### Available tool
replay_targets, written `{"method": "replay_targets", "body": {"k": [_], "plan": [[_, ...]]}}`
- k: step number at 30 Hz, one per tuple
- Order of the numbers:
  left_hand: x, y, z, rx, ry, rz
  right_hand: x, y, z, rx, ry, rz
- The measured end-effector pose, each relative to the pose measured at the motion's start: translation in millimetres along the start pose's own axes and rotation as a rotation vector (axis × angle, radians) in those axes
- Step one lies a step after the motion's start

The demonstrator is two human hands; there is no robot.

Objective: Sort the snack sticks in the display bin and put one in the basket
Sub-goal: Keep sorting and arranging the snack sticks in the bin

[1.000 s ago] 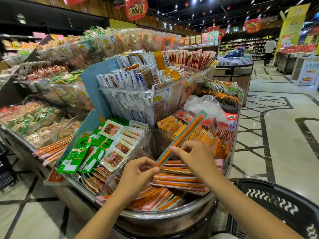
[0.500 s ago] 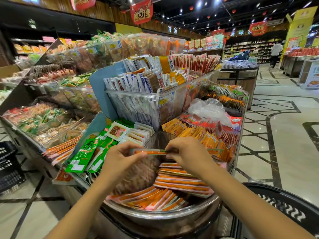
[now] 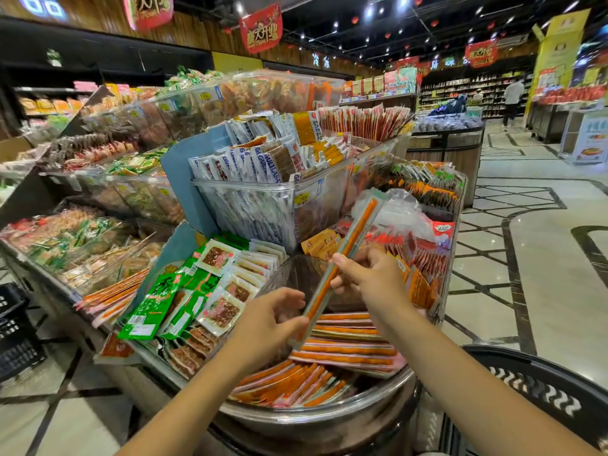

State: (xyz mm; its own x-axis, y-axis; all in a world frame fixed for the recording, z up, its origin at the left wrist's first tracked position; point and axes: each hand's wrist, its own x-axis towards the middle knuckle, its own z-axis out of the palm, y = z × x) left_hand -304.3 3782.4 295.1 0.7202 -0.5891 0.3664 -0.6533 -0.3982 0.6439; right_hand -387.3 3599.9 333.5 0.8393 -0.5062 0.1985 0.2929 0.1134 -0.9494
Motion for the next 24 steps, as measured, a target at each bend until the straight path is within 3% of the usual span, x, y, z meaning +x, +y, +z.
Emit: {"method": "replay_targets", "body": {"k": [3,11,20,24], "plan": [[3.9,-0.2,23.4,0.058,-0.024,-0.007,-3.0,12.3,-8.9,0.047,0.021,0.042],[19.7,-19.3,39.5,0.481,-0.151,0.102,6.8,13.6,-62.9,-0.209,0.197,-0.078],[53.2,-29.9,64.8,0.654,-0.18,0.069,-5.5,31.9,-107.5,-1.078,0.167,-0.42],[67.1,-31.5,78.7,0.679,-0.14,0.084,-7.9,36.1,-109.6,-1.278,0.178,-0.461]]}}
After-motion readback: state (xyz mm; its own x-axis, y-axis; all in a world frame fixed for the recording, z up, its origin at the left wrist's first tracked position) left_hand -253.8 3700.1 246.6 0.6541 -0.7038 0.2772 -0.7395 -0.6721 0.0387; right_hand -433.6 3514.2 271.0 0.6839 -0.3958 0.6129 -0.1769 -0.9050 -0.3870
